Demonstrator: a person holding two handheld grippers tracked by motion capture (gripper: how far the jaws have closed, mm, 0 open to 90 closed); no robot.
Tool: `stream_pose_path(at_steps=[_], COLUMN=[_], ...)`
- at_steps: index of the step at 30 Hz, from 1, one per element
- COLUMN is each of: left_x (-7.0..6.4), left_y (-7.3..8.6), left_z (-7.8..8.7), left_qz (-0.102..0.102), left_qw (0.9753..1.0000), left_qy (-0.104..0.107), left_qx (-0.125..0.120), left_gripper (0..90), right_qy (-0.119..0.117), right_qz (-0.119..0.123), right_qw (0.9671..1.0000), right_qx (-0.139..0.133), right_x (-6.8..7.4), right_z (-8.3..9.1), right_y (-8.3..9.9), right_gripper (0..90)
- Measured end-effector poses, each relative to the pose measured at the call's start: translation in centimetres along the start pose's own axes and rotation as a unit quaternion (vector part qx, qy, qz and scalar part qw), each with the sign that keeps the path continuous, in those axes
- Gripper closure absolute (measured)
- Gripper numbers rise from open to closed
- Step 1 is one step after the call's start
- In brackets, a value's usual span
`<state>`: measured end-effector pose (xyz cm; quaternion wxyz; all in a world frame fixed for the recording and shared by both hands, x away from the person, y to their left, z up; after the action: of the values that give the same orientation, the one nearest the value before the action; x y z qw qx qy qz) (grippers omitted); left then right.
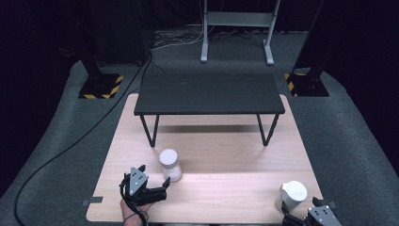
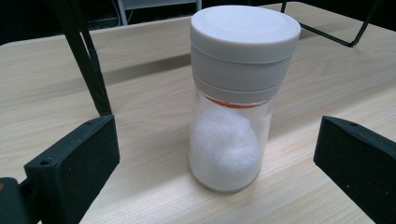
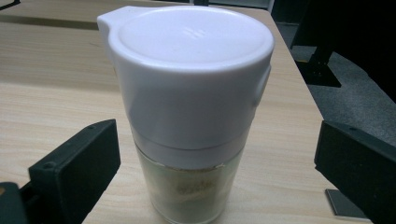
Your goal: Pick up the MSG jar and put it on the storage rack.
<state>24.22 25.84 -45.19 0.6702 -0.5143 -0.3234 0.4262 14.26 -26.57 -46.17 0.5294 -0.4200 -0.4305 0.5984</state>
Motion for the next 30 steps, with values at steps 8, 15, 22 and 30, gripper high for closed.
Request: stream_pose_path(at_steps=[8,15,22,30], left_x=[-0.4,-0.7,-1.0,-1.2], left_y=[0.0,-0.1,-0.1,-0.1], left_z=[-0.5,-1.1,-1.7,-2.6], left_qz=[-0.001,-0.008,-0.013,-0.017], left_qw=[1.0000,1.0000,0.9999,0.9998], left_qy=[0.001,0.003,0.004,0.007], left_qx=[-0.001,-0.001,0.002,0.005], left_gripper=[0.0,0.0,0.1,0.0], right_qy=[-0.002,-0.003,-0.004,-0.009], right_qz=[0.002,0.002,0.001,0.003], right_qw=[1.0000,1.0000,1.0000,0.9999], right_qx=[0.002,0.003,0.005,0.008], right_x=[-0.1,0.0,0.0,0.1], right_z=[0.0,0.0,0.0,-0.1], right_y=[0.0,-0.1,0.0,-0.1], right_gripper=[0.0,0.0,0.0,0.0])
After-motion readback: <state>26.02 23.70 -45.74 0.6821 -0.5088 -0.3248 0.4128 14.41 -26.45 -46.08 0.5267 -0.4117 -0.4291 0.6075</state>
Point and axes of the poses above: each handheld gripper's, and its own axes: z roughly backward along the jaws, y roughly out of its underside, x roughly to its left, the point moved 7 cm from there along -z, roughly forward along the jaws, and after that the axes turned 7 degrees about -x, right-handed, at the moved point
